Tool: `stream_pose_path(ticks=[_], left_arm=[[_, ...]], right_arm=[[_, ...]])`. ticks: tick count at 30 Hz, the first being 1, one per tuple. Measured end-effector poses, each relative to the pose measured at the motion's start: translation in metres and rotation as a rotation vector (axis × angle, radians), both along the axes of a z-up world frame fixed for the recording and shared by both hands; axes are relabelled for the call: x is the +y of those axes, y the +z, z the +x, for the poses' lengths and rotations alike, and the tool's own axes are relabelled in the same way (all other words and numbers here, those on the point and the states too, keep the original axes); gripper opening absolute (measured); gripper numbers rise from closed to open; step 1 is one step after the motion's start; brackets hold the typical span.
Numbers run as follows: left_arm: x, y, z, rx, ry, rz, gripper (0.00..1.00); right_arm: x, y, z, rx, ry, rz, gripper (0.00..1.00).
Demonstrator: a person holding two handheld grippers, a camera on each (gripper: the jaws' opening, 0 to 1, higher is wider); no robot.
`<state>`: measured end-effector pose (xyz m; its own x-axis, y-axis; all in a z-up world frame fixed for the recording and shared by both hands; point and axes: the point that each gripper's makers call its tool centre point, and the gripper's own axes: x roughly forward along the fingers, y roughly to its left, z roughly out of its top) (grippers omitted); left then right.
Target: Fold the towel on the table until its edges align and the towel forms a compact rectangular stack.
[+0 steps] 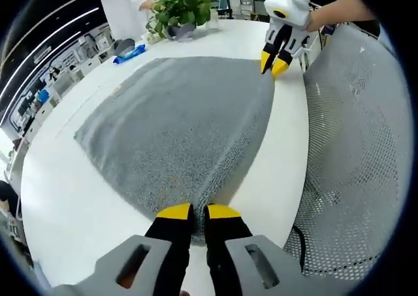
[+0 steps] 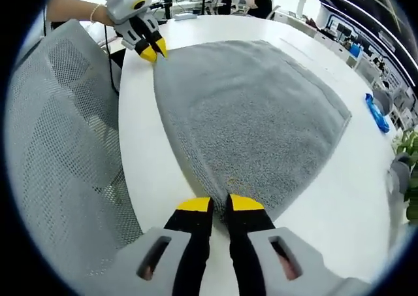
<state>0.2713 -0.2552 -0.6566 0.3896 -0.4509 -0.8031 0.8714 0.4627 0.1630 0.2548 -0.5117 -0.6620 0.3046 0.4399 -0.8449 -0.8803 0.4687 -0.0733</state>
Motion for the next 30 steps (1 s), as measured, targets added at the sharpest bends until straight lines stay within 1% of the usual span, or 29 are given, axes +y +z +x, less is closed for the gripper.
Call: stream_pose_path(ticks=[5, 11, 14, 16, 20, 23, 26, 28, 30], left_arm=[[0.001, 0.0, 0.001, 0.003, -0.009, 0.023, 0.07], [0.0, -0.001, 0.0, -0.007, 0.012, 0.007, 0.06], [0.0, -0.001, 0.001, 0.005, 0.034, 0.008, 0.06], [0.0, -0.002, 0.002, 0.016, 0.056, -0.003, 0.06], [-0.001, -0.001, 0.001, 0.023, 0.063, -0.006, 0.06], [-0.002, -0.001, 0.001, 0.032, 0.074, 0.019, 0.05], [-0.002, 0.003, 0.001, 0.047, 0.09, 0.045, 0.05], [-0.003, 0.009, 0.002, 0.052, 0.098, 0.055, 0.05], [-0.001, 0.015, 0.003, 0.044, 0.093, 0.061, 0.05]], right_arm=[[-0.011, 0.0, 0.0, -0.015, 0.003, -0.015, 0.05], [-0.015, 0.0, 0.001, -0.013, -0.013, -0.009, 0.03], [-0.015, 0.0, 0.001, -0.021, -0.013, -0.008, 0.02], [-0.014, 0.001, 0.002, -0.012, -0.033, -0.006, 0.02], [-0.013, 0.0, 0.003, -0.012, -0.05, -0.044, 0.01], [-0.012, 0.0, 0.004, -0.011, -0.08, -0.073, 0.0], [-0.012, 0.003, 0.003, -0.014, -0.051, -0.125, 0.0], [-0.012, 0.008, 0.003, -0.017, -0.046, -0.13, 0.0], [-0.012, 0.012, 0.003, -0.017, -0.053, -0.123, 0.0]])
